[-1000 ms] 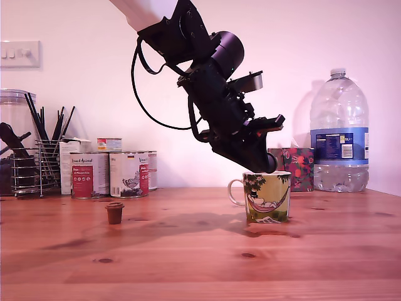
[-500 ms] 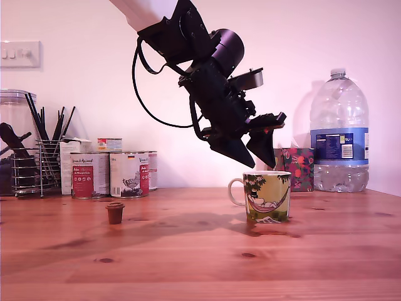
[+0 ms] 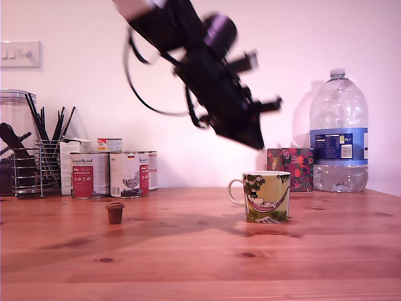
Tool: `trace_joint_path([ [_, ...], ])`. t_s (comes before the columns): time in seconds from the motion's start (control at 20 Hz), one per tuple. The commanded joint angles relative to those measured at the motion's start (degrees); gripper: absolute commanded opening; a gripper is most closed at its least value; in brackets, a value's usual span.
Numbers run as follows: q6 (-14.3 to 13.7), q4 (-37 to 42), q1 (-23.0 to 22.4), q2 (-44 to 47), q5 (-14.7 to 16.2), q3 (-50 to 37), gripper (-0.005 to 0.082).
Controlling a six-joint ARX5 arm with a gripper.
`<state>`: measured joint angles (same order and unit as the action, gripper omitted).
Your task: Pick up the coffee capsules from the table one by one and drop them inside the nearest coffee cup
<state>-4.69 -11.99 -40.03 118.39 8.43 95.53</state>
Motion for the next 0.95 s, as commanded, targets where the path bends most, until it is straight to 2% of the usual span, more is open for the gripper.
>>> trace_joint_path([
  [0.0, 0.26, 4.61, 0.72, -4.48, 0.02, -5.46, -0.002],
  [0.25, 0.87, 16.59, 3.02, -17.46, -0.17, -24.26, -0.002],
  [0.45, 1.33, 20.7, 4.68, -25.99, -0.07, -34.14, -0.002],
  [0.6, 1.77, 20.85, 5.53, -29.33, -0.24, -37.83, -0.002],
  [0.9, 2.27, 21.29, 5.75, -29.59, -0.55, -38.12, -0.002],
])
